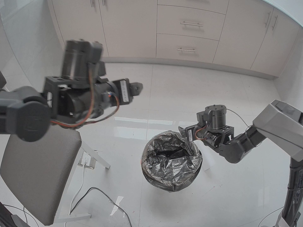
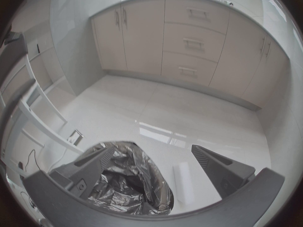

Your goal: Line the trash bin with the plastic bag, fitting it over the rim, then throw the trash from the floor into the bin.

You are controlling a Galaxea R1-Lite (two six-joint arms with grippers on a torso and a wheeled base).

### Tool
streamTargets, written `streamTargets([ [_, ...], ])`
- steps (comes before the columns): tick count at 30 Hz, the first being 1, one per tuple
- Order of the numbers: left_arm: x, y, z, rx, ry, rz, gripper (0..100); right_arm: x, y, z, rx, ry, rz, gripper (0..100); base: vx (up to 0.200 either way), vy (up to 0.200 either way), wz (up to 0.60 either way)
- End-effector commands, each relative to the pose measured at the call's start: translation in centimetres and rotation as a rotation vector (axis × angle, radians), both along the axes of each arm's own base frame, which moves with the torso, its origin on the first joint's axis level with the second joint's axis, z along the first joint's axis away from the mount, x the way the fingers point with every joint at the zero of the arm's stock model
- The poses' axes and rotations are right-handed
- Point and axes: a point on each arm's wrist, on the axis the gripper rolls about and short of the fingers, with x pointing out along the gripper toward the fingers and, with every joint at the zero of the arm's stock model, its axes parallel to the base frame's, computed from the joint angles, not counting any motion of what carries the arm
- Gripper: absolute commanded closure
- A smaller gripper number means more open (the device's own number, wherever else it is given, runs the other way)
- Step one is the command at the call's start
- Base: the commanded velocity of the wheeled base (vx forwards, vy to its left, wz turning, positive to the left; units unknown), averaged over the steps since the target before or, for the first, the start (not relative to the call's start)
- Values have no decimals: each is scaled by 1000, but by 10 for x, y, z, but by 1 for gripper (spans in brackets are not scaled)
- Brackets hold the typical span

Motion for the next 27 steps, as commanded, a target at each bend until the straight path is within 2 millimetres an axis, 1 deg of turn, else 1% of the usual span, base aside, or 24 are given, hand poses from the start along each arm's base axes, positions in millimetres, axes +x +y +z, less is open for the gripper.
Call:
streamTargets([
  [1, -91, 84, 69, 58, -270, 101, 0, -41, -23, 102, 119, -194, -8, 0, 0, 0, 0],
  [4, -121, 118, 72, 160, -340, 191, 0, -46, -32, 119, 138, -236, -23, 0, 0, 0, 0],
  [5, -121, 118, 72, 160, -340, 191, 0, -46, -32, 119, 138, -236, -23, 0, 0, 0, 0],
  [6, -144, 140, 68, 231, -373, 251, 0, -49, -38, 126, 151, -254, -32, 0, 0, 0, 0],
  [9, -175, 167, 56, 360, -399, 377, 0, -53, -41, 134, 180, -271, -40, 0, 0, 0, 0],
  [10, -190, 178, 52, 392, -412, 451, 0, -54, -44, 137, 194, -277, -48, 0, 0, 0, 0],
  [12, -210, 190, 45, 400, -423, 539, 0, -54, -50, 142, 204, -293, -66, 0, 0, 0, 0],
  [14, -224, 197, 38, 410, -417, 596, 0, -55, -56, 148, 209, -308, -79, 0, 0, 0, 0],
  [15, -244, 204, 26, 433, -393, 666, 0, -55, -63, 153, 213, -325, -95, 0, 0, 0, 0],
  [16, -250, 205, 21, 440, -384, 682, 0, -55, -65, 155, 215, -330, -99, 0, 0, 0, 0],
  [18, -278, 208, -4, 467, -347, 747, 0, -54, -74, 160, 217, -346, -124, 0, 0, 0, 0],
  [20, -294, 209, -25, 473, -335, 767, 0, -53, -78, 161, 217, -350, -137, 0, 0, 0, 0],
  [23, -303, 209, -56, 470, -329, 767, 0, -49, -82, 159, 213, -348, -150, 0, 0, 0, 0],
  [24, -304, 209, -58, 470, -329, 767, 0, -49, -82, 158, 213, -346, -149, 0, 0, 0, 0],
  [25, -306, 209, -76, 471, -327, 763, 0, -46, -83, 157, 211, -345, -153, 0, 0, 0, 0],
  [26, -306, 209, -76, 471, -327, 763, 0, -46, -83, 157, 211, -345, -153, 0, 0, 0, 0],
  [27, -308, 210, -87, 472, -329, 758, 0, -43, -82, 157, 214, -348, -155, 0, 0, 0, 0],
])
